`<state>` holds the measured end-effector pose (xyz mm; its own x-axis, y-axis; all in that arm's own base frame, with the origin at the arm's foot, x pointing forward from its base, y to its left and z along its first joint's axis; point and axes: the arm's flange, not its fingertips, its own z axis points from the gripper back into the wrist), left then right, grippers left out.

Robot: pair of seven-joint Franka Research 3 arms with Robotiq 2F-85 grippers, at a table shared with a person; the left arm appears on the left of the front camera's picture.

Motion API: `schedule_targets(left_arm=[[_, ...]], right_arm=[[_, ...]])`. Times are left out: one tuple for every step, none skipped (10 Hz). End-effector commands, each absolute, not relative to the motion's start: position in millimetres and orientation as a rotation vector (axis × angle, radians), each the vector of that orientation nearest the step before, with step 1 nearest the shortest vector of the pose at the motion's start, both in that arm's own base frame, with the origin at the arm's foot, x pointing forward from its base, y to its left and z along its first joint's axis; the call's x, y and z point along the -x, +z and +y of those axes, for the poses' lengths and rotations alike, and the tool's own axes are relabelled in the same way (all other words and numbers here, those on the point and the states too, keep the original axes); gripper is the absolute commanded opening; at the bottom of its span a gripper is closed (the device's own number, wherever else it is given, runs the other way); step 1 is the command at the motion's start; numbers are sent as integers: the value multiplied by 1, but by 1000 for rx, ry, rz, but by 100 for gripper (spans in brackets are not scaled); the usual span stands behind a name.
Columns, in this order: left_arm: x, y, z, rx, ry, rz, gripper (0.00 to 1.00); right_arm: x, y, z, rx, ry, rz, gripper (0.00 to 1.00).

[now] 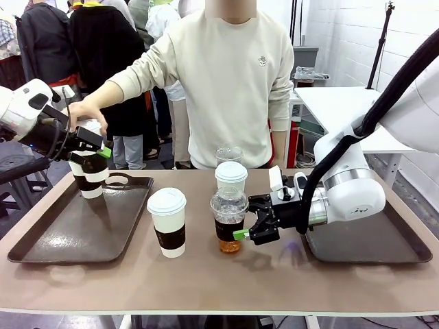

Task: Distribute the coffee onto the tray.
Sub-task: Pick up one iced Americano and place it on the right Handle tray.

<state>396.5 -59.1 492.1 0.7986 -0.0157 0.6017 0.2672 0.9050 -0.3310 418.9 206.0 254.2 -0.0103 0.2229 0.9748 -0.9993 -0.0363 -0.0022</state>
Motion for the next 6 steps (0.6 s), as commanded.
schedule_targets(left_arm=[[-397, 492, -58, 422, -148, -635, 100], [-397, 492, -58, 422, -148, -635, 100], [-397, 492, -58, 422, -148, -635, 100], [-397, 492, -58, 422, -148, -635, 100], [-397, 492, -58, 422, -148, -635, 100], [-397, 492, -58, 422, -148, -635, 100]], right_arm=[[-427, 250, 209, -1116, 1330, -1025, 100], [-428, 248, 212, -1148, 1323, -1020, 100], [-429, 246, 215, -1143, 1319, -1012, 100], [-430, 243, 220, -1129, 1312, -997, 100], [-432, 241, 222, -1126, 1306, -997, 100], [-432, 241, 224, -1126, 1305, -998, 100]])
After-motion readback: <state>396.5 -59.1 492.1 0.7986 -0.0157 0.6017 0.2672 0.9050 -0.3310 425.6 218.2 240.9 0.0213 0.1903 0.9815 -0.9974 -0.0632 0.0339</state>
